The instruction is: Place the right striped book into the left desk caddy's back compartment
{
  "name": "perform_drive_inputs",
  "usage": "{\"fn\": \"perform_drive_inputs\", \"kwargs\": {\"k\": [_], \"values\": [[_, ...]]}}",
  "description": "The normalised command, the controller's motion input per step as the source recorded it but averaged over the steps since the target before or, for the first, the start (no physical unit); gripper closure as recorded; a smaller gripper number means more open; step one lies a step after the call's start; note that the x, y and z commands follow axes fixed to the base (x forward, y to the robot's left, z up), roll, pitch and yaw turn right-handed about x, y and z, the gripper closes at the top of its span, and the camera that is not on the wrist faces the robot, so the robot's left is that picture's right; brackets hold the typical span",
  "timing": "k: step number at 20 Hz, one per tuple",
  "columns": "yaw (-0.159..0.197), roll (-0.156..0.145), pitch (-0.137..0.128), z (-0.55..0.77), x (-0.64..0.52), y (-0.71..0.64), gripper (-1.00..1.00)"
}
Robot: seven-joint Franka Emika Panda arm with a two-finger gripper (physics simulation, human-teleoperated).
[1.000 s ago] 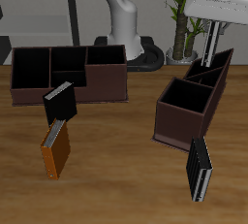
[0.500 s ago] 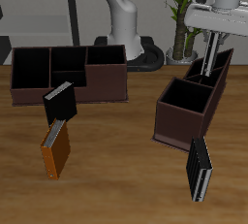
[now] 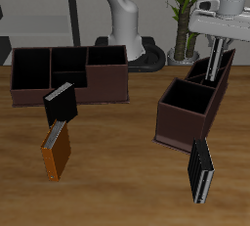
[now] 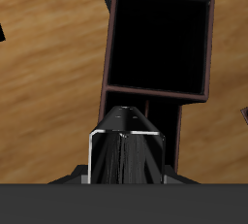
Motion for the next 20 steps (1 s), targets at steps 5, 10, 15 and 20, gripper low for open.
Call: {"fn": "perform_drive_inputs", "kwargs": {"k": [5, 10, 15, 20], "values": [[-0.013, -0.003, 0.024, -0.13, 0.07, -0.02, 1.0], [0.001, 0.013, 0.012, -0.11, 0.02, 0.07, 1.0], [-0.004, 0.016, 0.024, -0.14, 0.05, 0.03, 1.0], [-0.017, 0.0, 0.015, -0.19, 0.07, -0.02, 1.0]]}}
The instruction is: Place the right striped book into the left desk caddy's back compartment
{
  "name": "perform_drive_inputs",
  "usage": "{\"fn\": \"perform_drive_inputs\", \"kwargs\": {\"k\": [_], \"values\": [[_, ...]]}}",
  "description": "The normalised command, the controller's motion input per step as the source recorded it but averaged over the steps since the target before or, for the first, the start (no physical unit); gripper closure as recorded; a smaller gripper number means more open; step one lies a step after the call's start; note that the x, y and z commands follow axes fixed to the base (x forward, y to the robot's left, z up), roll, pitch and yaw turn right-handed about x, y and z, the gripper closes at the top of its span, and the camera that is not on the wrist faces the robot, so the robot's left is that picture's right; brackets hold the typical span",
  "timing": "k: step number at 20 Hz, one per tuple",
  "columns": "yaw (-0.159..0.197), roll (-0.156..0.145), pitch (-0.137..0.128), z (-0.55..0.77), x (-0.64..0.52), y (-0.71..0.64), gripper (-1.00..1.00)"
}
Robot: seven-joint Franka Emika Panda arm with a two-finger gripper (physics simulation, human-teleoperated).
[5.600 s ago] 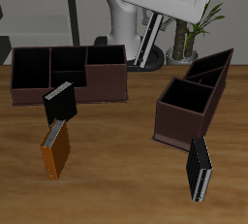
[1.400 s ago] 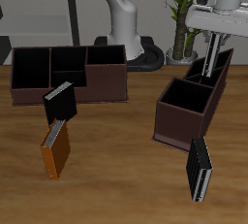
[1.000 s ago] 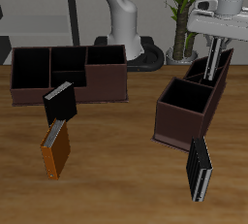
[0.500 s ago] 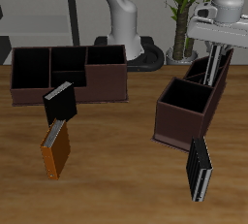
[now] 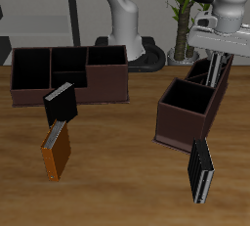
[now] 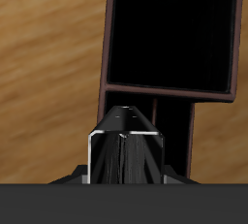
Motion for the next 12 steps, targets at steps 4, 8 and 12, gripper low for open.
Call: {"fn": "perform_drive_inputs", "kwargs": {"k": [4, 8, 12], "values": [[-0.011, 0.003, 0.032, -0.18, 0.05, 0.01, 1.0], [-0.012, -0.031, 0.047, -0.26, 0.04, -0.04, 1.0], [-0.006, -0.007, 0.036, -0.18, 0.04, -0.03, 1.0]]}}
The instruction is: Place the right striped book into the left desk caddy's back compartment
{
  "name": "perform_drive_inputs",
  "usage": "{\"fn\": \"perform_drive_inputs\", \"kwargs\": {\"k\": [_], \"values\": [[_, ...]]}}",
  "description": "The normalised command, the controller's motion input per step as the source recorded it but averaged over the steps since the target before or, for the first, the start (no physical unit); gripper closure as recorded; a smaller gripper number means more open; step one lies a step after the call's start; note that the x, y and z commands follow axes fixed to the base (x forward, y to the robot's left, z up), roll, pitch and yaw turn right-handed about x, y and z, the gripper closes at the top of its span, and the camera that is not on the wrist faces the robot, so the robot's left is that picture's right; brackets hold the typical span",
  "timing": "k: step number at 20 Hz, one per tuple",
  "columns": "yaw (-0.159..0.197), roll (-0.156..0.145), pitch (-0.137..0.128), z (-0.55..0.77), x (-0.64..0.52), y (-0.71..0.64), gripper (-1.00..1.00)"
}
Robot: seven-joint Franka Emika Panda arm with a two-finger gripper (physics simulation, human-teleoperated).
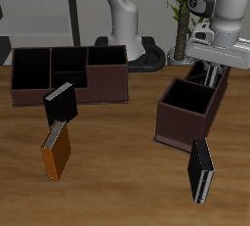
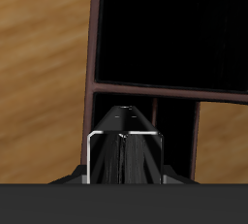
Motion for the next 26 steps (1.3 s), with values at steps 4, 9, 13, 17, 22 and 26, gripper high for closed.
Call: {"fn": "perform_drive_inputs", "kwargs": {"k": [4, 9, 13, 17, 22, 26], "values": [[0.002, -0.002, 0.04, -0.25, 0.1, 0.01, 1.0], [-0.01, 0.017, 0.038, -0.15, 0.03, 0.05, -1.0], [-0.014, 0.002, 0.032, -0.06, 0.04, -0.02, -1.0], [-0.018, 0.032, 0.026, -0.02, 0.01, 0.01, -1.0], [-0.009, 0.013, 0.012, -0.01, 0.01, -0.01, -1.0], [0.009, 0.021, -0.019, 0.14, -0.05, 0.06, -1.0]]}}
